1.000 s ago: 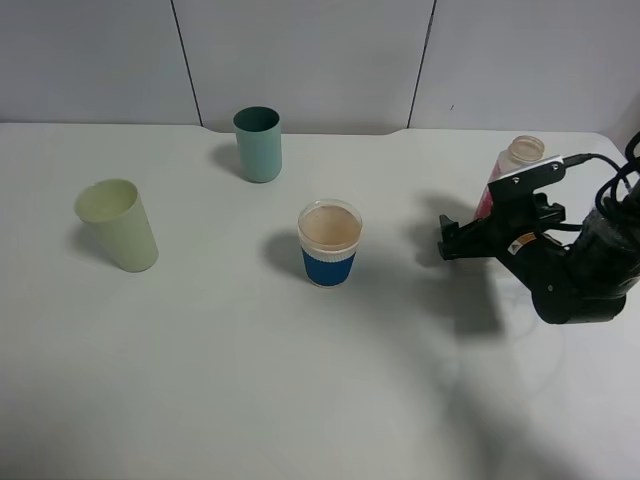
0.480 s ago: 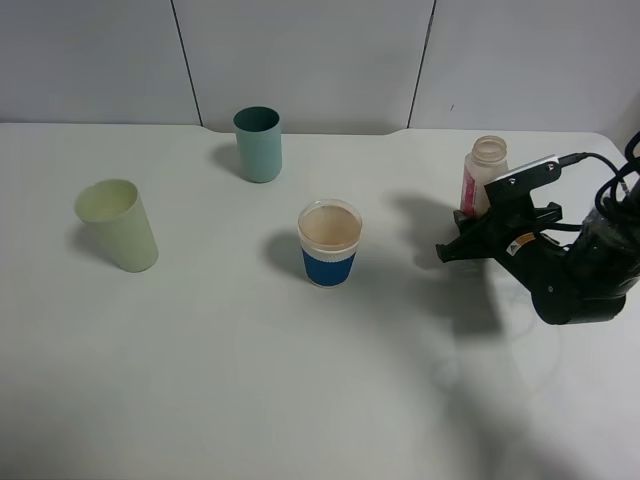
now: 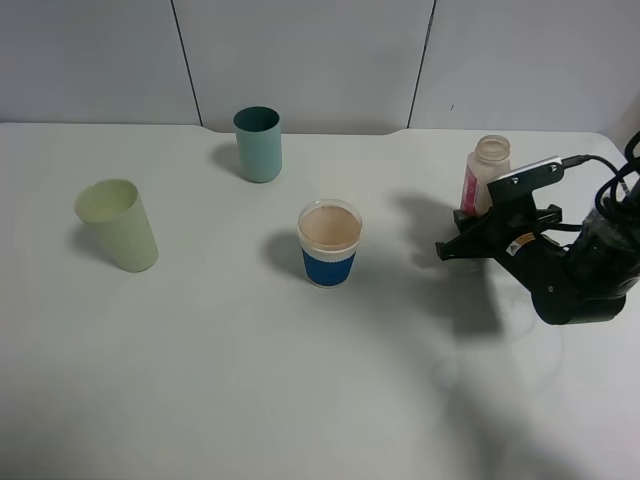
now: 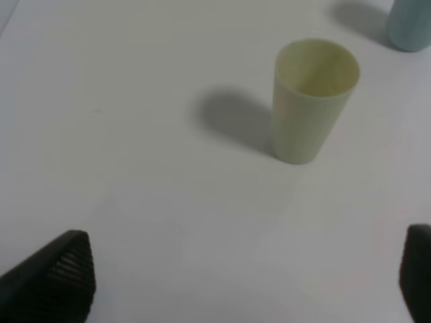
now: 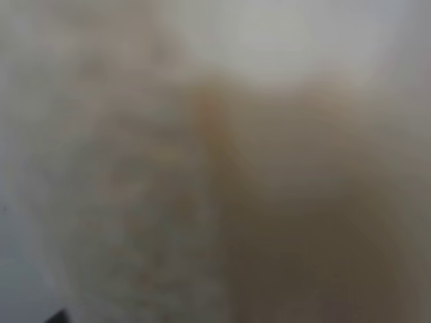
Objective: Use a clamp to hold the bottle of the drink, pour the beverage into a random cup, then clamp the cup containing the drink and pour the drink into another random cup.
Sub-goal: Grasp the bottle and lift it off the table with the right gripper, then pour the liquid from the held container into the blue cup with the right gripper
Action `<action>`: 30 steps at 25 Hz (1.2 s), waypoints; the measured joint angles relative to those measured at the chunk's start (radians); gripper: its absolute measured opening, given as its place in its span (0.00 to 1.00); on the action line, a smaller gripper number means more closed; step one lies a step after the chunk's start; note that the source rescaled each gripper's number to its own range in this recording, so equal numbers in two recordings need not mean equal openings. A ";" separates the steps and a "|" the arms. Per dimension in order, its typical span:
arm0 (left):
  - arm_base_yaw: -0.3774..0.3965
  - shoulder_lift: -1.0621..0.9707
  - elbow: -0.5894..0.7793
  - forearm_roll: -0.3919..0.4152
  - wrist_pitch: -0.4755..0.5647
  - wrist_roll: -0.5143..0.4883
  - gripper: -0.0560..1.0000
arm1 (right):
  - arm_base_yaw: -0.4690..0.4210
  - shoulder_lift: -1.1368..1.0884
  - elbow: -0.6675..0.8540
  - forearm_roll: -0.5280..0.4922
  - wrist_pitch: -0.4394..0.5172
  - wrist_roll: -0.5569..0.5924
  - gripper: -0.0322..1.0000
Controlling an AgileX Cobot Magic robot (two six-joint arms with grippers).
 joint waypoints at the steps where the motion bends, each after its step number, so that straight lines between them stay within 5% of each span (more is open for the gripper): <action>1: 0.000 0.000 0.000 0.000 0.000 0.000 0.69 | 0.000 0.000 0.000 0.000 0.000 0.014 0.05; 30: 0.000 0.000 0.000 0.000 0.000 0.000 0.69 | 0.000 -0.216 0.001 -0.162 0.035 0.176 0.05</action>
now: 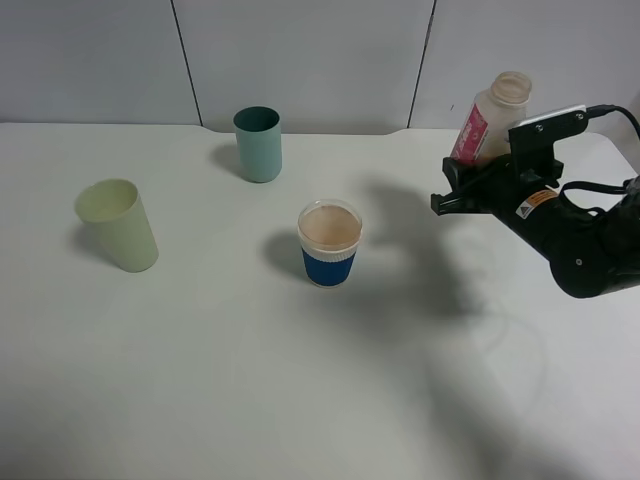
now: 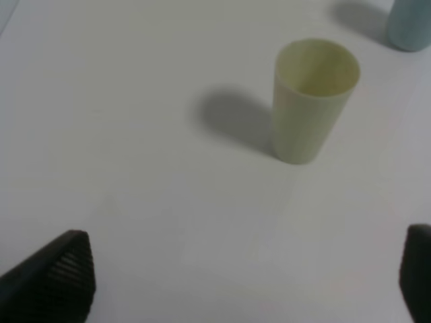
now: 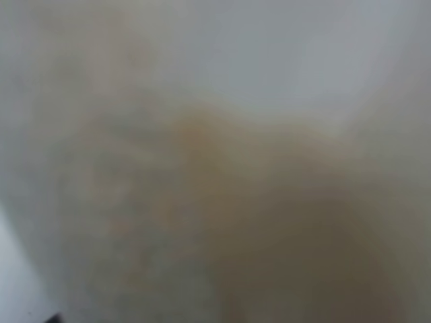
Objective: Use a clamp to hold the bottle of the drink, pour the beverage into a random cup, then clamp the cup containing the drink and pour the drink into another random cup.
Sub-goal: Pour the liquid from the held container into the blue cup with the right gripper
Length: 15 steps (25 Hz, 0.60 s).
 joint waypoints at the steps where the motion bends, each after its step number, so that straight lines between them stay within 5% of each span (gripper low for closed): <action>1: 0.000 0.000 0.000 0.000 0.000 0.000 0.69 | 0.000 0.000 0.000 0.000 0.000 0.000 0.05; 15: 0.000 0.000 0.000 0.000 0.000 0.000 0.69 | 0.001 -0.012 -0.064 -0.087 0.004 0.068 0.05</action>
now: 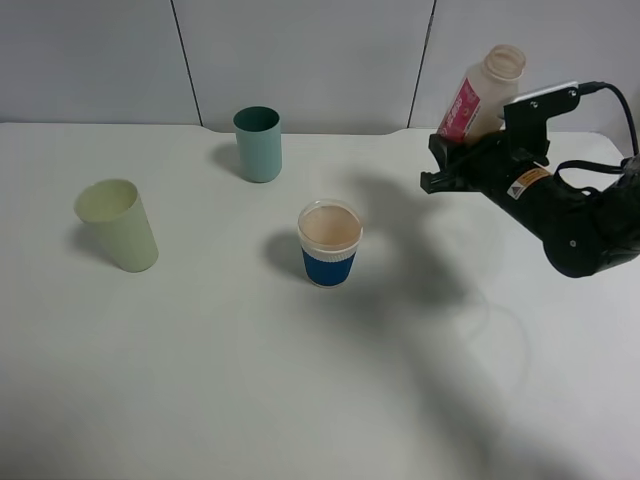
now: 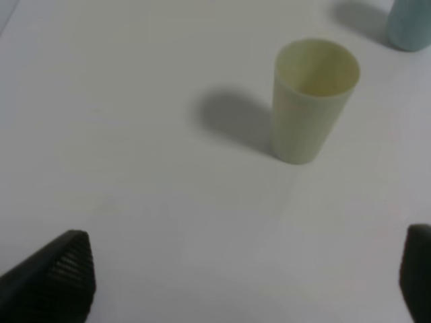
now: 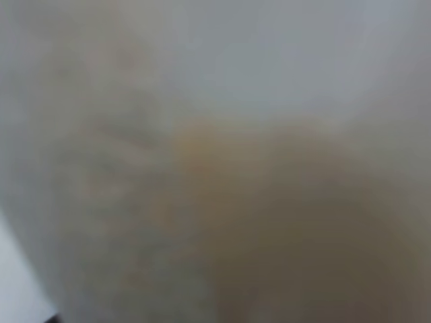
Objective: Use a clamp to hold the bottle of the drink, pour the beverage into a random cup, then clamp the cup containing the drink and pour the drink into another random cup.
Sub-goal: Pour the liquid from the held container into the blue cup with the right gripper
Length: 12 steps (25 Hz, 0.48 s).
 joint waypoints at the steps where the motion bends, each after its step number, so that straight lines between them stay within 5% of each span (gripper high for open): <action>1: 0.000 0.000 0.000 0.000 0.000 0.000 0.69 | 0.003 -0.004 -0.010 -0.006 0.010 0.000 0.05; 12: 0.000 0.000 0.000 0.000 0.000 0.000 0.69 | 0.019 -0.086 -0.082 -0.111 0.246 0.000 0.05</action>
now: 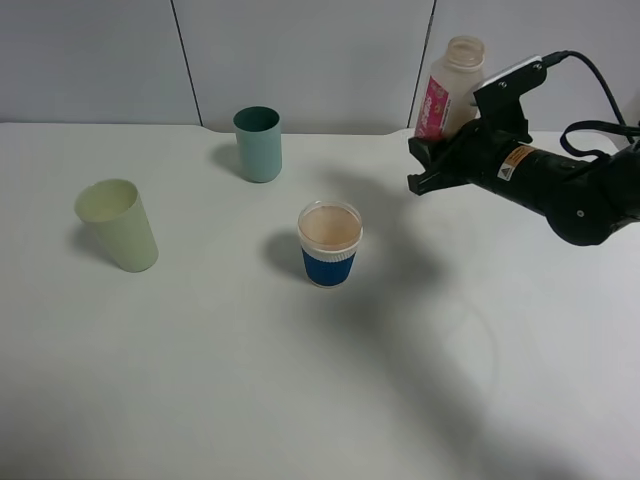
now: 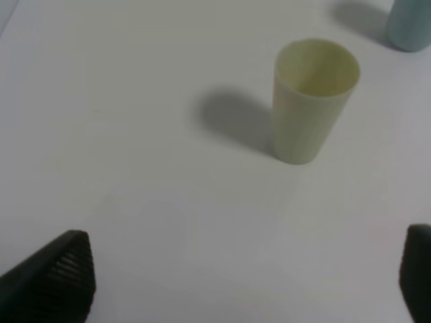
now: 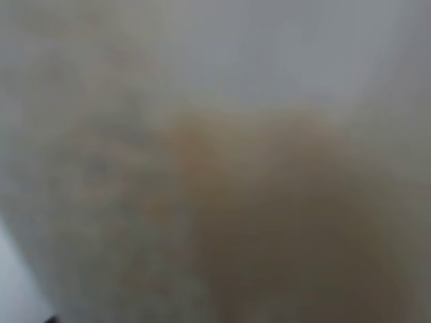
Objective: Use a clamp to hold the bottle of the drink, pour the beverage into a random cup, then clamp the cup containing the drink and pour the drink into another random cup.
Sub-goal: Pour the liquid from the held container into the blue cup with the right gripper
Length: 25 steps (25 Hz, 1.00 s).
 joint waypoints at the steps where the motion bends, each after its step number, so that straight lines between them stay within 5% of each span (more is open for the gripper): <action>1: 0.000 0.000 0.000 0.000 0.000 0.000 0.69 | 0.000 -0.007 -0.006 -0.020 0.036 0.000 0.05; 13: 0.000 0.000 0.000 0.000 0.000 0.000 0.69 | 0.000 -0.084 -0.009 -0.157 0.204 -0.027 0.05; 17: 0.000 0.000 0.000 0.000 0.000 0.000 0.69 | 0.018 -0.136 -0.010 -0.188 0.355 -0.116 0.05; 25: 0.000 0.000 0.000 0.000 0.000 0.000 0.69 | 0.058 -0.146 -0.013 -0.198 0.407 -0.171 0.05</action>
